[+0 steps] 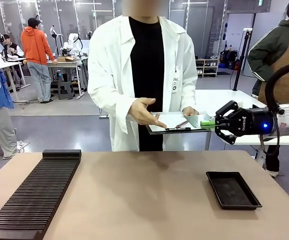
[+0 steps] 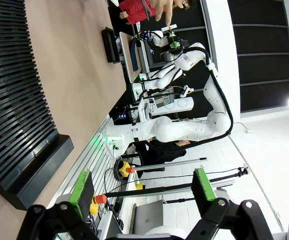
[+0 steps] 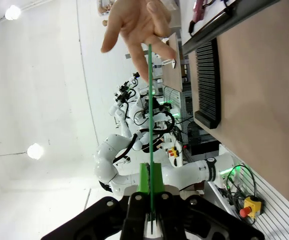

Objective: Inspect the PCB.
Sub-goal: Place the Blank PCB in the ESD tray.

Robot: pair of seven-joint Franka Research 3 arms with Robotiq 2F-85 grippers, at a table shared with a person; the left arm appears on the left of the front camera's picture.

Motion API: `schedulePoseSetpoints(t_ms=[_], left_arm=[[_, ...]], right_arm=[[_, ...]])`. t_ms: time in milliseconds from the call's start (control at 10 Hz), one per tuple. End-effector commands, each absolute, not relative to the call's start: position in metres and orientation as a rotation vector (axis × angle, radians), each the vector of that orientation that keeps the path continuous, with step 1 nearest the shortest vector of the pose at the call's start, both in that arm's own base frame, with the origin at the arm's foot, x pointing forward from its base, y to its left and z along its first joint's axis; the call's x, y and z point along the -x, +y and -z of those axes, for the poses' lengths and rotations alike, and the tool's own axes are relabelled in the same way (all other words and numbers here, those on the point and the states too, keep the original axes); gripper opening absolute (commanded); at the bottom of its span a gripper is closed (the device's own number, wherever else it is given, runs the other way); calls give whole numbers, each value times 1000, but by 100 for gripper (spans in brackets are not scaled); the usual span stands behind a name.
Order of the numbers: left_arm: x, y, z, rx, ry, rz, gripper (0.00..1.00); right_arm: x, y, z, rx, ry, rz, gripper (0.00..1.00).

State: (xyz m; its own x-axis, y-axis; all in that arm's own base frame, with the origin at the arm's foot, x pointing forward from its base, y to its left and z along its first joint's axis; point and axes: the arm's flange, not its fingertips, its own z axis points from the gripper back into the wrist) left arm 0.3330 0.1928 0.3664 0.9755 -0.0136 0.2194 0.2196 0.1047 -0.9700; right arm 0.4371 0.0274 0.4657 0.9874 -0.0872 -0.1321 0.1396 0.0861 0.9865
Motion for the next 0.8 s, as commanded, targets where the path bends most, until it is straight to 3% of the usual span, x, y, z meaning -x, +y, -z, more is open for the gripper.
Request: schedulePoseSetpoints(t_ms=[0,400,700], left_arm=[[-331,192,-369,1446,-165,171,100],[-331,192,-369,1446,-165,171,100],[-331,192,-369,1446,-165,171,100]], right_arm=[[-422,4,-465,-1416,-57,146,3],[-406,-37,-454,-1211,-228,202,3],[-424,-48,-417,-1136,-179,186,3]])
